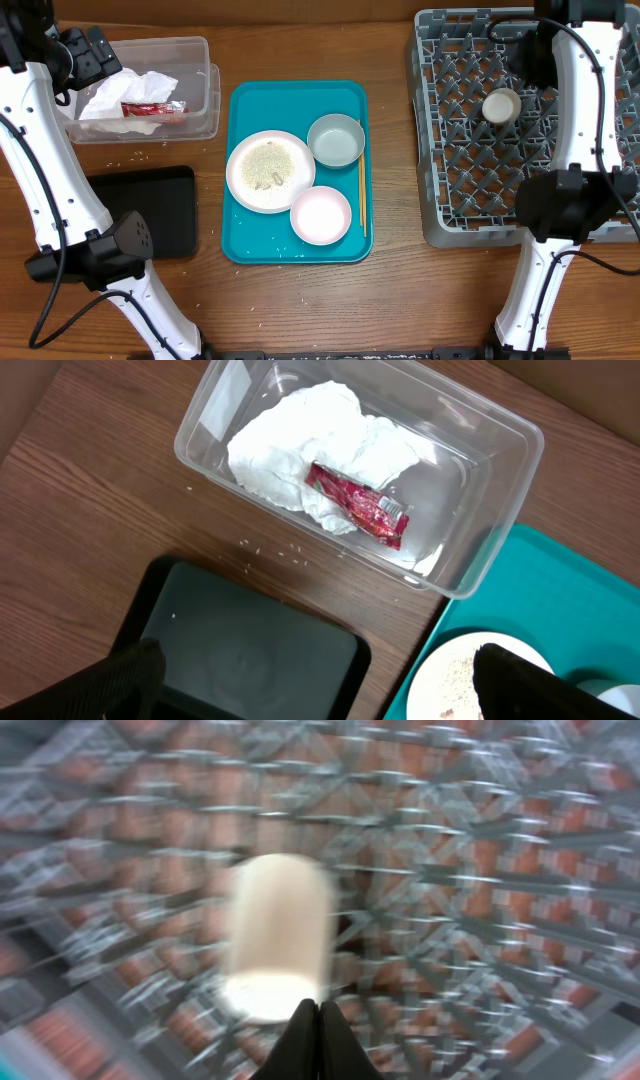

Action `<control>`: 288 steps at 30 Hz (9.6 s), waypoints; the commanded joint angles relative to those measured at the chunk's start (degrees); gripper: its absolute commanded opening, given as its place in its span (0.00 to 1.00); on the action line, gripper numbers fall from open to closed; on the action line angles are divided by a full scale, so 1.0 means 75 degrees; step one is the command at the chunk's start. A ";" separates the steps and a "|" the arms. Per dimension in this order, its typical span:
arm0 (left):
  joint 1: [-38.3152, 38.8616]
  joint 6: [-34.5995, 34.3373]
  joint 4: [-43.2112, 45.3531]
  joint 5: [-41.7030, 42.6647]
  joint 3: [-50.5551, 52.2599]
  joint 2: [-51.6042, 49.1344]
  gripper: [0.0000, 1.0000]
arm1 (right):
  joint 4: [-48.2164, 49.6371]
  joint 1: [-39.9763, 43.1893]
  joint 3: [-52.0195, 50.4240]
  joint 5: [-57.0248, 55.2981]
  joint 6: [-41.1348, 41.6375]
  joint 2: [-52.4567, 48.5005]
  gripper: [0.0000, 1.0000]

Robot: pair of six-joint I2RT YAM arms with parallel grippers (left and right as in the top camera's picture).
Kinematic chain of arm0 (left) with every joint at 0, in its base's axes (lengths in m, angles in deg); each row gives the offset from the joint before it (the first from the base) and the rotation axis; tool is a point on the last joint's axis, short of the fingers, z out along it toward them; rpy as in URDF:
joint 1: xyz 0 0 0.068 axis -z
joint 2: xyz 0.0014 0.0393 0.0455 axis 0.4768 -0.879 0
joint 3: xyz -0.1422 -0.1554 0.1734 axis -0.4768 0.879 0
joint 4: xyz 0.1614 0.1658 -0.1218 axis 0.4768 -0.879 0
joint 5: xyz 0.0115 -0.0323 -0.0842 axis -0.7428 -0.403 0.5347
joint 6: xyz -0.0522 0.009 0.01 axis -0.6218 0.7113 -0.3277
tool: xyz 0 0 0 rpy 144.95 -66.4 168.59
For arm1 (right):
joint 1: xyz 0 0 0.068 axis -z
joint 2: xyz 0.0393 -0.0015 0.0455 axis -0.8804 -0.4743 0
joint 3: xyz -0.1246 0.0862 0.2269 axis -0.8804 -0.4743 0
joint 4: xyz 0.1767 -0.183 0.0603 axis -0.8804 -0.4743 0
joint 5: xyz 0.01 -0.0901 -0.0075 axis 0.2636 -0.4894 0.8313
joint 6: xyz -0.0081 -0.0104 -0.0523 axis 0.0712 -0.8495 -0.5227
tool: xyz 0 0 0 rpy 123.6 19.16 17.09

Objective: Sort waste into correct bins and load items into the dishwasher
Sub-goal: 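Adjust the cup on the rack with the right gripper, then reach the right gripper to the small white bowl and grasp it, then carry the white bowl to the dish rack and flip it over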

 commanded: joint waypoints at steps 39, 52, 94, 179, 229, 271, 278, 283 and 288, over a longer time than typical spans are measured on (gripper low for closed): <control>-0.0032 0.0169 0.0006 -0.0035 0.0015 0.0061 1.00 | 0.1699 -0.0044 -0.2626 0.0221 -0.0277 0.0070 0.04; -0.0032 0.0169 0.0006 -0.0038 0.0015 0.0061 1.00 | 0.2203 0.0050 -0.2308 -0.0283 -0.0300 0.0070 0.05; -0.0032 0.0169 0.0006 -0.0035 0.0015 0.0061 1.00 | 0.1929 0.0242 -0.1988 0.0082 -0.0280 -0.0388 0.08; -0.0032 0.0169 0.0006 -0.0038 0.0015 0.0061 1.00 | 0.5569 -0.5563 -0.4304 0.0393 0.1612 -0.0452 0.41; -0.0032 0.0169 0.0009 -0.0038 0.0015 0.0061 1.00 | -0.0079 0.0015 0.3314 0.4765 0.0108 0.1224 0.04; -0.0032 0.0169 0.0006 -0.0038 0.0015 0.0061 1.00 | 0.6129 0.3042 -0.9783 1.1450 -0.1008 0.3695 0.04; -0.0032 0.0169 0.0009 -0.0035 0.0015 0.0061 1.00 | 0.6117 0.3413 -0.9777 1.1112 -0.0740 0.3695 0.08; -0.0032 0.0169 0.0009 -0.0035 0.0015 0.0061 1.00 | 0.5986 0.3736 -0.9530 1.0599 -0.0638 0.3698 0.29; -0.0032 0.0169 0.0006 -0.0038 0.0015 0.0061 1.00 | 0.5327 0.4028 -0.8696 0.9742 -0.0638 0.3698 0.56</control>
